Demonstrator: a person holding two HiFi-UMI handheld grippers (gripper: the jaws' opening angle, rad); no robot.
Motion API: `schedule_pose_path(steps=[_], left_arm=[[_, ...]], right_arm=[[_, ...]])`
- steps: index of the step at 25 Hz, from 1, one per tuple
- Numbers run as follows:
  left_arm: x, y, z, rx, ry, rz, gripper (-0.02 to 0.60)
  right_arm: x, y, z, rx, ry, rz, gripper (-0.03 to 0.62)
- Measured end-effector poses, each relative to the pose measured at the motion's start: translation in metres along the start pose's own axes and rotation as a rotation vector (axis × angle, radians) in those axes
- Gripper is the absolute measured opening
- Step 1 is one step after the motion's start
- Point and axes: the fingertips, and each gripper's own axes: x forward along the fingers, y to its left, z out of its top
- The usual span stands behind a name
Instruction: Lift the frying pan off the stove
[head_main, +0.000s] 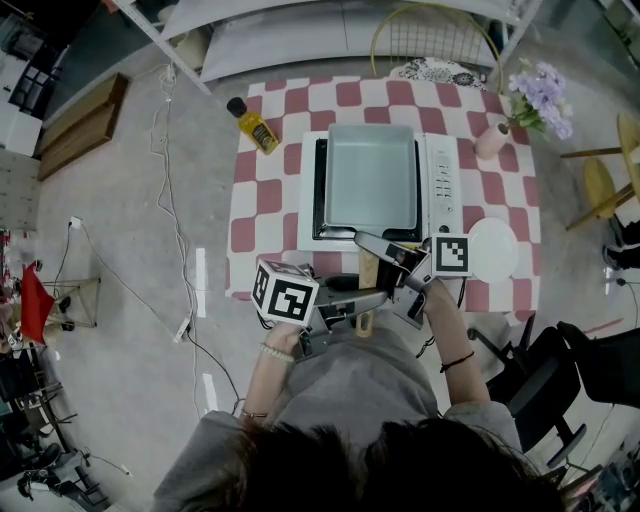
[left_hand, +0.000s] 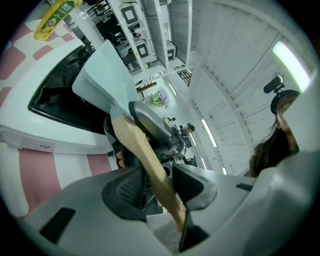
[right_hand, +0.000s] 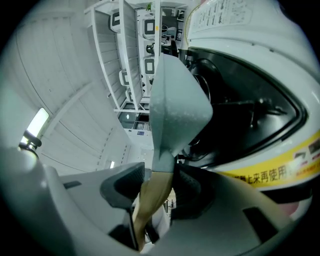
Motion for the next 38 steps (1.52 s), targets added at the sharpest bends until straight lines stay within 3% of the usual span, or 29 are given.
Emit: schedule_pose_path(steps=[10, 38], left_arm=[[0.0, -0.001, 0.0, 0.018, 0.001, 0.008, 0.178], [-0.006, -0.029, 0.018, 0.152, -0.012, 0.005, 0.175]], right_arm=[[-0.001, 0.002, -0.001, 0.013, -0.02, 0.004, 0.181], [0.002, 0.05, 0.013, -0.139, -0.044, 0.045, 0.183]])
